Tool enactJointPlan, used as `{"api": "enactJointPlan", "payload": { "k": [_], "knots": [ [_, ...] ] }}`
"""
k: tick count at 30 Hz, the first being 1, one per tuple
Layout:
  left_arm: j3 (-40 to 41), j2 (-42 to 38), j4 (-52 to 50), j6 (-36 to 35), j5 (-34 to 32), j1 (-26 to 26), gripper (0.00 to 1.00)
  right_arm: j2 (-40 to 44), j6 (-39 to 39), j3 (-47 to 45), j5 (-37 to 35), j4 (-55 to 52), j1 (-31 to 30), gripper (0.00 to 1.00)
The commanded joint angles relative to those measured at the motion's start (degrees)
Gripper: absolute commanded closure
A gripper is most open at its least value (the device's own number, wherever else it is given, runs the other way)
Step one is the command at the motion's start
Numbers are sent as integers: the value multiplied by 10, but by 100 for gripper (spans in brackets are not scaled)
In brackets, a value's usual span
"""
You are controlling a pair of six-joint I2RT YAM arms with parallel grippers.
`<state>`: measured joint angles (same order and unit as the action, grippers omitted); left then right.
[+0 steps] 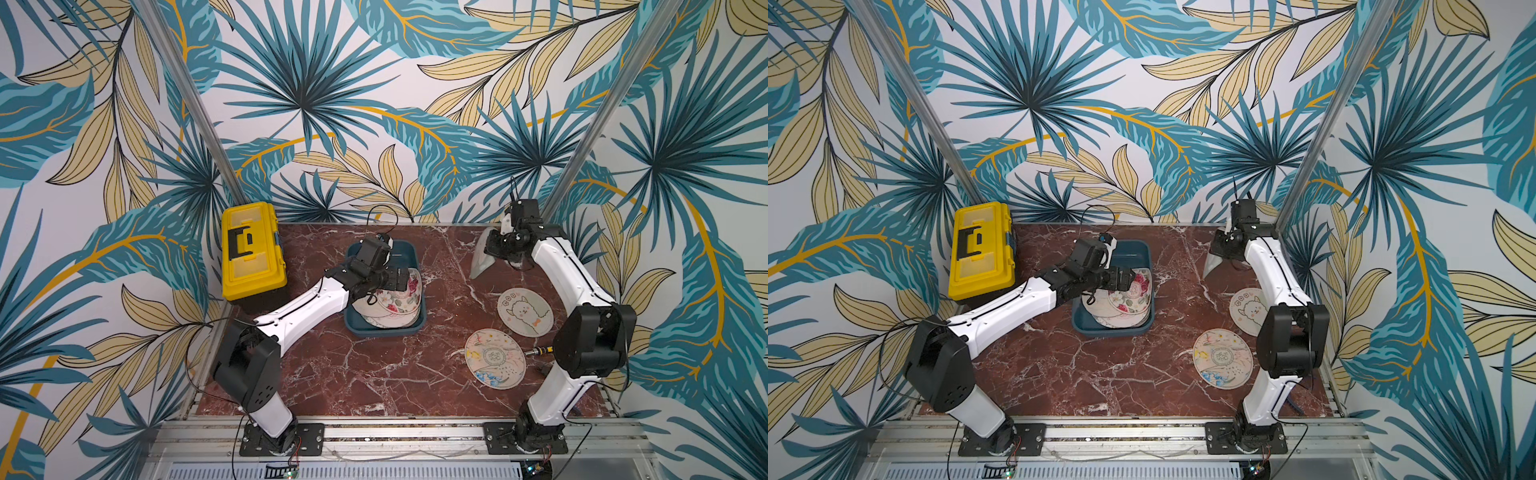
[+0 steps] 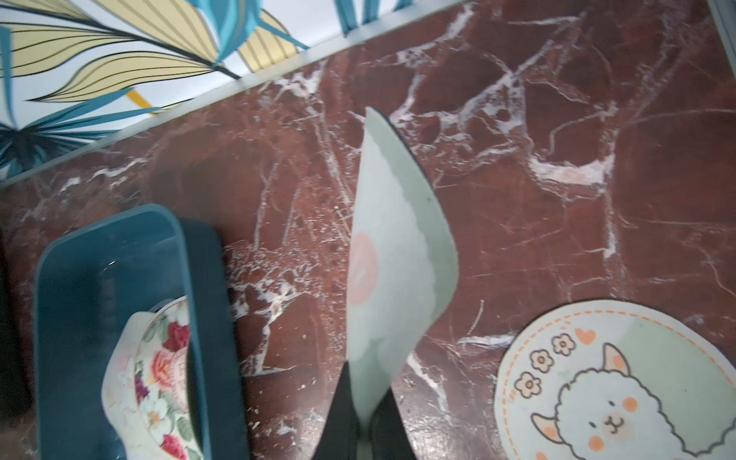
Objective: Put the coasters into the storage box
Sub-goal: Place the coaster in the storage box.
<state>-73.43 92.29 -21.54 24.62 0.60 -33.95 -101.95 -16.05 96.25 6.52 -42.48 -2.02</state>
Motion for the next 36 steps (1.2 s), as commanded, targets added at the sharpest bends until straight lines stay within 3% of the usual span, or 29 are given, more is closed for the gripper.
{"api": "enactJointPlan", "payload": {
  "k": [1,17,26,36],
  "knots": [
    [38,-43,14,11,-21,13,0,19,-3,18,14,10,-32,100],
    [162,-203,48,43,-87,55,0,-9,4,54,110,45,-174,100],
    [184,-238,52,47,-120,61,0,-76,-8,76,153,52,-255,100],
    [194,-244,52,63,-127,61,0,-119,-16,60,209,88,-302,100]
  ]
}}
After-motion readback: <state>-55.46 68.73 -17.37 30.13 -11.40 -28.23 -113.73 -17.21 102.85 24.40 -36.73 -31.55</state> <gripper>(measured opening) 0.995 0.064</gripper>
